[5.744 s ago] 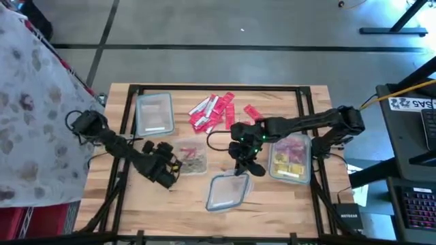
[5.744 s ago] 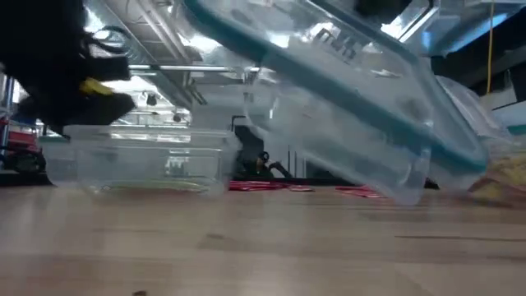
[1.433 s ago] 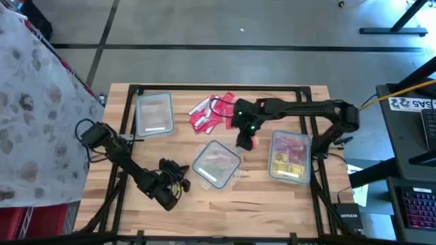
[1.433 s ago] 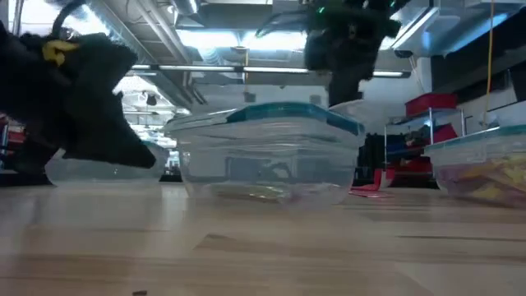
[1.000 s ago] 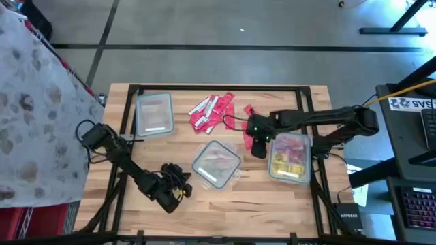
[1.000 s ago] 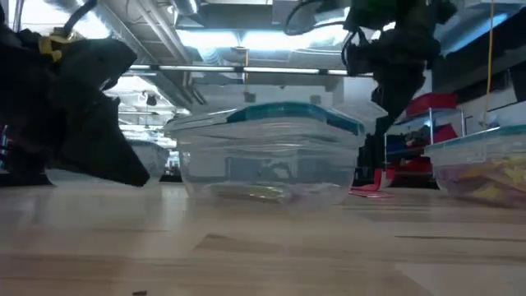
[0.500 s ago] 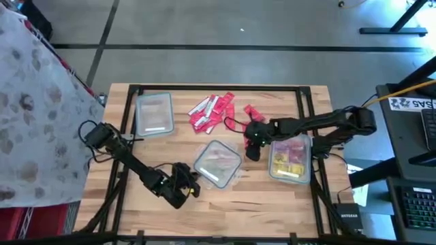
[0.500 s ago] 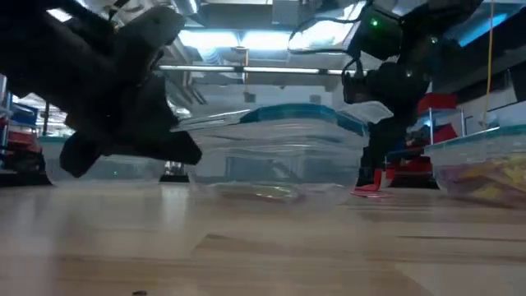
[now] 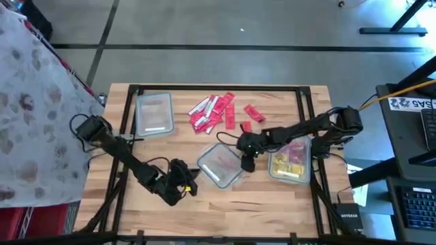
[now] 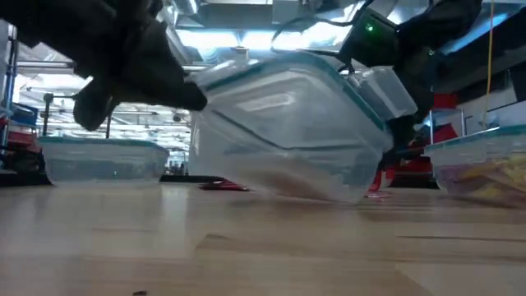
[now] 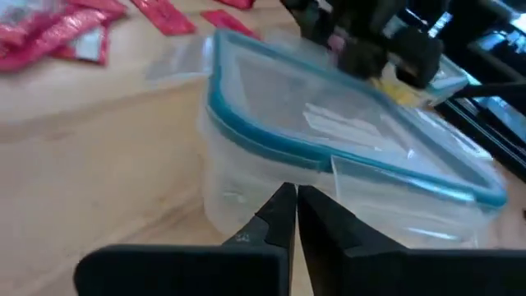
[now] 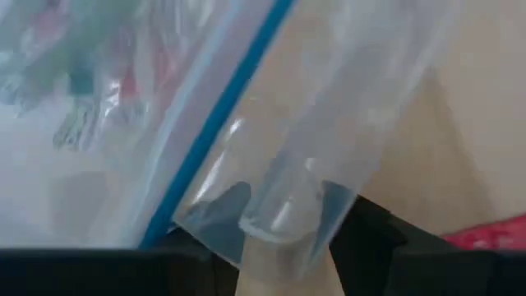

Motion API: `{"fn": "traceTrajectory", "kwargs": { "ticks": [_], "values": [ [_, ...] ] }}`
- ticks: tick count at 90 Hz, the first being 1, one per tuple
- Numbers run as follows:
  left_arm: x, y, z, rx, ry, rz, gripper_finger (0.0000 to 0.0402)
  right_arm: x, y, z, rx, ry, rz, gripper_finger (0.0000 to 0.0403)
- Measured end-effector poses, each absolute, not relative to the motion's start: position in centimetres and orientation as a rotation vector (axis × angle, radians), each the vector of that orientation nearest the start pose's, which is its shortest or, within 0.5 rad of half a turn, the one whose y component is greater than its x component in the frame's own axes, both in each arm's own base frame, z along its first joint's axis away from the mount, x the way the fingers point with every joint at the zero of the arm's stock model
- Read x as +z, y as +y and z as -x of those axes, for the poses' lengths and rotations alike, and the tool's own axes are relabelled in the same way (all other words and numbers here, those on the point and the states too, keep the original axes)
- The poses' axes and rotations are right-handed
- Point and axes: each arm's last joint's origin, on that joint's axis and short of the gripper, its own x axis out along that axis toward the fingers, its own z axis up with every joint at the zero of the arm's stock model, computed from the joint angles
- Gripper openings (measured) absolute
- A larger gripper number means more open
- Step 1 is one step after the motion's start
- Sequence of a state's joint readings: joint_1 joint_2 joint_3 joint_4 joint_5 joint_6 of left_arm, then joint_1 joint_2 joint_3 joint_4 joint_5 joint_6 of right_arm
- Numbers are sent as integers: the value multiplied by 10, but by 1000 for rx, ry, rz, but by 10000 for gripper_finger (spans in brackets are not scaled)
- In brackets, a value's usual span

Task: Sort candy
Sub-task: Close the square transparent bin

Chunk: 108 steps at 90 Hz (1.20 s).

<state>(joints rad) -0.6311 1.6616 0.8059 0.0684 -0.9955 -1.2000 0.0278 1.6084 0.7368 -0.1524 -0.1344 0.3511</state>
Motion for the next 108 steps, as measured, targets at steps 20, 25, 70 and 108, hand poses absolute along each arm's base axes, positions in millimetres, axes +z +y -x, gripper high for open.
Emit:
{"fn": "traceTrajectory", "kwargs": {
  "ticks": [20, 25, 70, 108],
  "values": [
    [169, -156, -246, 644, 312, 567, 0, 141, 14, -280, -22, 1050, -352, 138],
    [168, -153, -240, 673, 333, 572, 0, 143, 13, -276, -40, 1068, -335, 138],
    [171, -155, -233, 699, 335, 728, 0, 166, 21, -255, -126, 1091, -184, 138],
    [165, -168, -257, 521, 377, 750, 0, 147, 43, -267, -105, 1077, -130, 138]
  ]
}}
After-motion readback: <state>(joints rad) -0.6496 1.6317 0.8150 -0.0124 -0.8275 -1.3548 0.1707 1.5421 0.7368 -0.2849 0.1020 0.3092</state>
